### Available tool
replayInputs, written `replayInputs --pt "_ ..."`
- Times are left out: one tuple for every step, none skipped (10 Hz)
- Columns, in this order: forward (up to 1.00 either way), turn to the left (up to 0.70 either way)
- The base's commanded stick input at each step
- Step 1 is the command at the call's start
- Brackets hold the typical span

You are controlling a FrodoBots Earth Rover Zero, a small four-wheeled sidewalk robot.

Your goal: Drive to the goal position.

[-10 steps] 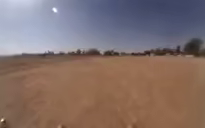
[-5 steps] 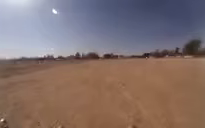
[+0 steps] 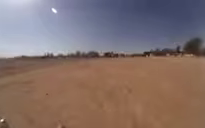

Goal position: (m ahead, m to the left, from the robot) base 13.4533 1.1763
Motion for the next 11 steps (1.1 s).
replayInputs --pt "1.00 0.00" --pt "1.00 0.00" --pt "1.00 0.00" --pt "1.00 0.00" --pt "1.00 0.00" --pt "1.00 0.00" --pt "1.00 0.00" --pt "1.00 0.00" --pt "1.00 0.00" --pt "1.00 0.00" --pt "1.00 0.00"
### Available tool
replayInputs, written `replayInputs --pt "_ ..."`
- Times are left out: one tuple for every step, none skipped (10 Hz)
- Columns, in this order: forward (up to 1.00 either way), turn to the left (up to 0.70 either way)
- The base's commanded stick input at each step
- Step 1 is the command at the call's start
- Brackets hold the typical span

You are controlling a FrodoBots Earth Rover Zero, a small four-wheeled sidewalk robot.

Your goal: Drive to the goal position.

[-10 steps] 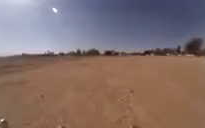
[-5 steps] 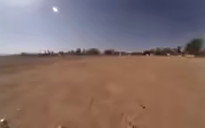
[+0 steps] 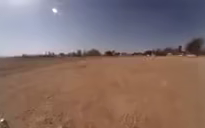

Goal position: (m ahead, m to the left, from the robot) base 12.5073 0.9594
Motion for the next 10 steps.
replayInputs --pt "1.00 0.00" --pt "1.00 0.00" --pt "1.00 0.00" --pt "1.00 0.00" --pt "1.00 0.00" --pt "1.00 0.00" --pt "1.00 0.00" --pt "1.00 0.00" --pt "1.00 0.00" --pt "1.00 0.00"
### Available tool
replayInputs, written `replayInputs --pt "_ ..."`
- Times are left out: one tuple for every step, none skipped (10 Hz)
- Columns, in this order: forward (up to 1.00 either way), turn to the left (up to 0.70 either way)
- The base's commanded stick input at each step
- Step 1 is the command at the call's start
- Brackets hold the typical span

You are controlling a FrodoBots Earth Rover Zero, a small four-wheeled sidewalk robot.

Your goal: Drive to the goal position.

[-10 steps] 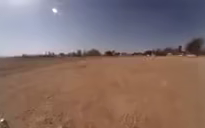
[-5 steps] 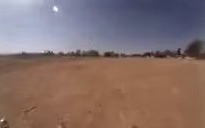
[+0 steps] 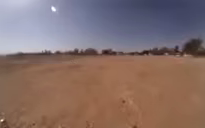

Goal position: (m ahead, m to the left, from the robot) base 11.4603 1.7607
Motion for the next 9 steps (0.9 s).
replayInputs --pt "1.00 0.00" --pt "1.00 0.00" --pt "1.00 0.00" --pt "1.00 0.00" --pt "1.00 0.00" --pt "1.00 0.00" --pt "1.00 0.00" --pt "1.00 0.00" --pt "1.00 0.00"
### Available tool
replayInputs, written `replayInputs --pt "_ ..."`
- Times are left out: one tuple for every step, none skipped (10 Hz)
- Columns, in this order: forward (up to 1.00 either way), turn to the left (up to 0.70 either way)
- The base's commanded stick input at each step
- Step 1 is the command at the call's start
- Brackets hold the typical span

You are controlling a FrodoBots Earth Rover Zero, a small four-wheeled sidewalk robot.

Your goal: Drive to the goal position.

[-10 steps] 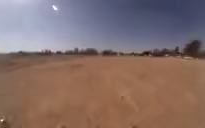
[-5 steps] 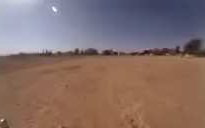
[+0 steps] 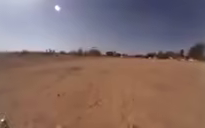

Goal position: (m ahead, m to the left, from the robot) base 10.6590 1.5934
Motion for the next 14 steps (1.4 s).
replayInputs --pt "1.00 0.00" --pt "1.00 0.00" --pt "1.00 0.00" --pt "1.00 0.00" --pt "1.00 0.00" --pt "1.00 0.00" --pt "1.00 0.00" --pt "1.00 0.00" --pt "1.00 0.00" --pt "1.00 0.00" --pt "1.00 0.00" --pt "1.00 0.00" --pt "1.00 0.00" --pt "1.00 0.00"
